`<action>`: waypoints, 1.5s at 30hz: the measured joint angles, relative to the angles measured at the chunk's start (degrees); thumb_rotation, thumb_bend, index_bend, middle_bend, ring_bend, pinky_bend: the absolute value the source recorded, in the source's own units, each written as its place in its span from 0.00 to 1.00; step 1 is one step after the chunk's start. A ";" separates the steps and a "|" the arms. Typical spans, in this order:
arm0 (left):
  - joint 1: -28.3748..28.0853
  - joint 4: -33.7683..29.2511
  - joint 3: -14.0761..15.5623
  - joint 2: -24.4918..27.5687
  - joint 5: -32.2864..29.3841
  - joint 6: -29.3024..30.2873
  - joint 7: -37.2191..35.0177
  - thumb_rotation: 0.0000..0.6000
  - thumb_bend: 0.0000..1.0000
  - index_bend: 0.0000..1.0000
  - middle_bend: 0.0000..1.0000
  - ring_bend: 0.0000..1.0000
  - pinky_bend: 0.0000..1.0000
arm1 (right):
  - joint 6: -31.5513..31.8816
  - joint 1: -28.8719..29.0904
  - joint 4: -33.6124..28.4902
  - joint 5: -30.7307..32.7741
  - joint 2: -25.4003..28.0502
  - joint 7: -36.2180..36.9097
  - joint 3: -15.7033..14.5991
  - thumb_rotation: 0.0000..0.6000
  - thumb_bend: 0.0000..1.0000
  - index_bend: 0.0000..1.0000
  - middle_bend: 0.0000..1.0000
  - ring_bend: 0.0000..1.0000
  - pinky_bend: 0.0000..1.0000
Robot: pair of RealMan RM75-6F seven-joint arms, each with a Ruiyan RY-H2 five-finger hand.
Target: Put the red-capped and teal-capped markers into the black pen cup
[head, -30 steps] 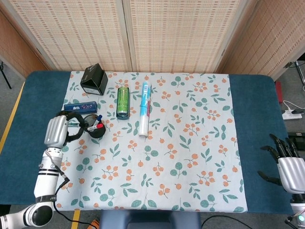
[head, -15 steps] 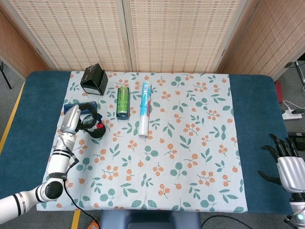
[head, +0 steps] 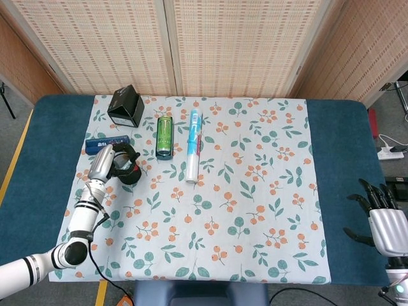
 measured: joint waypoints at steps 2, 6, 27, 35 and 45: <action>-0.19 0.38 0.31 0.01 0.34 -0.60 -0.77 1.00 0.34 0.43 0.47 0.24 0.19 | 0.12 -0.04 0.04 -0.13 0.05 0.20 -0.03 1.00 0.00 0.31 0.04 0.10 0.00; -0.39 0.91 0.73 0.00 1.05 -1.19 -2.42 1.00 0.34 0.36 0.41 0.23 0.19 | 0.17 -0.08 0.09 -0.22 0.16 0.50 -0.07 1.00 0.00 0.31 0.04 0.10 0.00; 12.34 -7.52 19.10 4.70 32.98 31.14 22.34 1.00 0.34 0.24 0.23 0.15 0.19 | 0.24 -0.04 -0.66 -2.34 0.77 1.32 -1.02 1.00 0.00 0.30 0.04 0.10 0.00; 24.23 0.44 28.65 5.10 38.97 41.07 23.62 1.00 0.34 0.08 0.05 0.02 0.13 | 0.83 -0.05 -1.15 -3.99 0.51 0.35 -1.52 1.00 0.00 0.30 0.04 0.10 0.00; 27.45 5.55 26.82 5.65 31.87 36.17 19.85 1.00 0.34 0.07 0.03 0.02 0.12 | 0.82 0.00 -1.21 -3.83 0.25 -0.37 -1.46 1.00 0.00 0.30 0.04 0.10 0.00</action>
